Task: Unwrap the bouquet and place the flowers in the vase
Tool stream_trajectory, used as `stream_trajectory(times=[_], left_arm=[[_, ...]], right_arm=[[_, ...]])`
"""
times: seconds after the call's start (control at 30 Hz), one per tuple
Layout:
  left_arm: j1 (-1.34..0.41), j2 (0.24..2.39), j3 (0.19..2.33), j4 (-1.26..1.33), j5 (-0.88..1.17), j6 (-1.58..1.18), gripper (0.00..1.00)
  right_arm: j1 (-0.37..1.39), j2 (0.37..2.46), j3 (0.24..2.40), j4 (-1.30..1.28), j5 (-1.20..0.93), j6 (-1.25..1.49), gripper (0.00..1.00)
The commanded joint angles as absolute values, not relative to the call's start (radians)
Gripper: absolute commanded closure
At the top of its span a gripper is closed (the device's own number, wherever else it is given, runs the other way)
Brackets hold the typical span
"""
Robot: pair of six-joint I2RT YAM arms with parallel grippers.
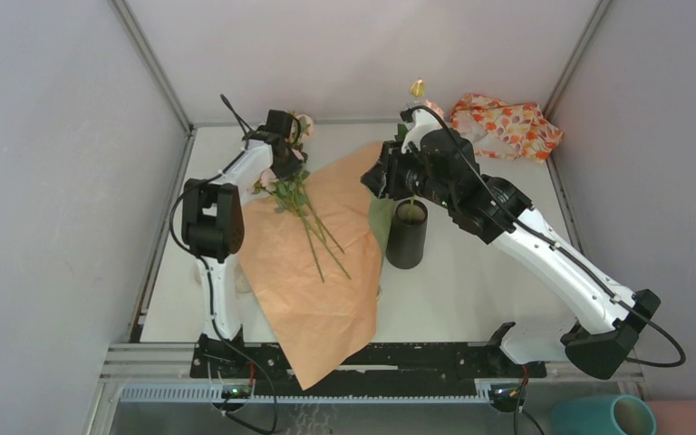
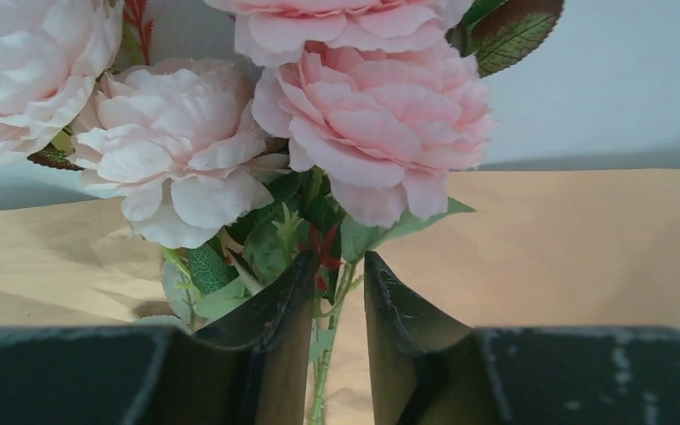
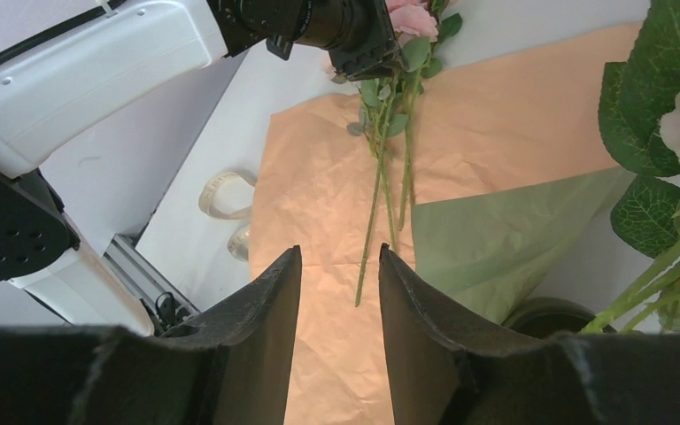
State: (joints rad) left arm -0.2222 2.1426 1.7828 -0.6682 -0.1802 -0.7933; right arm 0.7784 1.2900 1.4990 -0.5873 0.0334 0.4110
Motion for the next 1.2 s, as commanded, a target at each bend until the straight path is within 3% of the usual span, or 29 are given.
stream_trajectory(times=[0.0,0.27,0.43,0.5,1.17], left_arm=[[-0.220,2.153,1.815,-0.691,-0.197,-0.776,0.69],[-0.219,2.169,1.785,-0.701,-0.212,-0.760,0.68],[-0.220,2.192,1.789,-0.701,-0.171,-0.747,0.95],[-0.219,2.175,1.779,-0.701,-0.171,-0.746,1.00],[-0.237,1.459,1.564,-0.571,-0.282,-0.605,1.00]], right_arm=[[0.758,1.246,1.484,-0.528,0.011,0.437,0.54],[0.735,1.251,1.455,-0.505,-0.040,0.466,0.54],[0.731,1.251,1.442,-0.500,-0.046,0.479,0.55],[0.726,1.245,1.437,-0.501,-0.043,0.482,0.55],[0.733,1.228,1.405,-0.460,-0.062,0.486,0.56]])
